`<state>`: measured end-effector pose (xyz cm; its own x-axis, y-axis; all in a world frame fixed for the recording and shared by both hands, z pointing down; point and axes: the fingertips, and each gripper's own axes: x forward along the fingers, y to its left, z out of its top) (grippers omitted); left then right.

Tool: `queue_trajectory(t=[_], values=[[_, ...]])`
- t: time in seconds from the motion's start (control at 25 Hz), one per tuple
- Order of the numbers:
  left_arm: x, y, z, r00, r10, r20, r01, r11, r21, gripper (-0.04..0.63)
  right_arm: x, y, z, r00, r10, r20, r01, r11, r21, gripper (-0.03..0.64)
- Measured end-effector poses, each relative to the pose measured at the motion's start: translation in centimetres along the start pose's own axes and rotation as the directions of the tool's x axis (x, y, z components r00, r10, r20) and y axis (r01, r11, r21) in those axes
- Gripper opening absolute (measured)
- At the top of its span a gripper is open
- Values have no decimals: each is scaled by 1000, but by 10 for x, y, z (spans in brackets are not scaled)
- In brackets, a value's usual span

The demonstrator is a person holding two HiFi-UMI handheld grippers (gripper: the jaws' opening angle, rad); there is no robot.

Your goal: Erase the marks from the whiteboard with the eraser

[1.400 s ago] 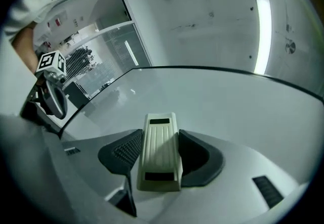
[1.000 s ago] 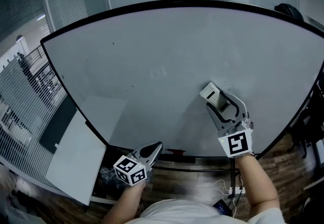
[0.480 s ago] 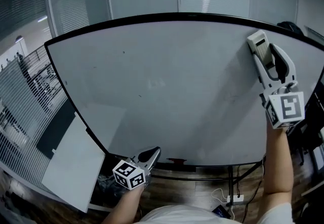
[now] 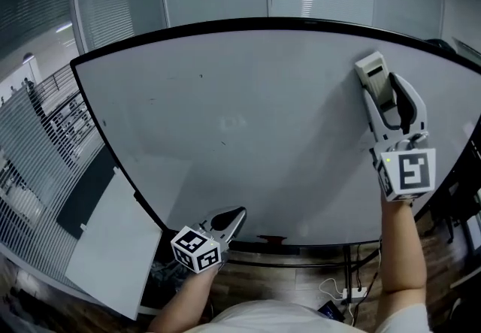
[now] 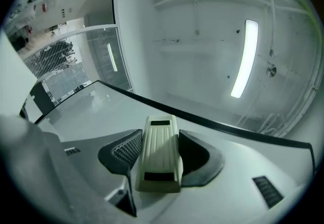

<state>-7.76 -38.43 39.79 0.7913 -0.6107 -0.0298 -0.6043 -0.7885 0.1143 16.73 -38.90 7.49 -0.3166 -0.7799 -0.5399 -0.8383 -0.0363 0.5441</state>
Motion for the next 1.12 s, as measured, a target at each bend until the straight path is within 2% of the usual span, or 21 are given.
queue_trajectory(t=[0.12,0.2,0.32,0.44,0.56,0.68,0.8,0.92,1.12], values=[[-2,2,1,1000,-18,-2,18,1000,6,6,4,45,9,997,27,67,-28,999,21,236],[-4,7,2,1000,-28,-1,28,1000,7,6,6,84,7,995,61,80,-61,998,1,235],[-12,13,0,999,-32,-4,32,999,2,6,1,157,-19,982,181,-54,-186,976,-109,235],[-22,20,0,999,-32,-9,32,999,8,6,-4,231,-38,952,281,-122,-289,956,-46,235],[-33,30,2,1000,-22,-11,23,1000,15,6,-6,293,-48,932,351,-95,-350,936,30,235],[-45,37,0,1000,-12,-23,13,1000,15,6,-10,334,-58,913,397,-98,-392,918,68,235],[-53,41,-3,999,-8,-34,9,1000,16,6,-11,353,-62,902,415,-115,-409,910,73,235],[-58,42,-5,999,-14,-45,15,1000,19,6,-8,353,-59,906,406,-116,-402,914,55,236],[-58,42,-9,999,-27,-47,28,1000,11,6,12,300,-28,946,320,-56,-320,947,6,235]])
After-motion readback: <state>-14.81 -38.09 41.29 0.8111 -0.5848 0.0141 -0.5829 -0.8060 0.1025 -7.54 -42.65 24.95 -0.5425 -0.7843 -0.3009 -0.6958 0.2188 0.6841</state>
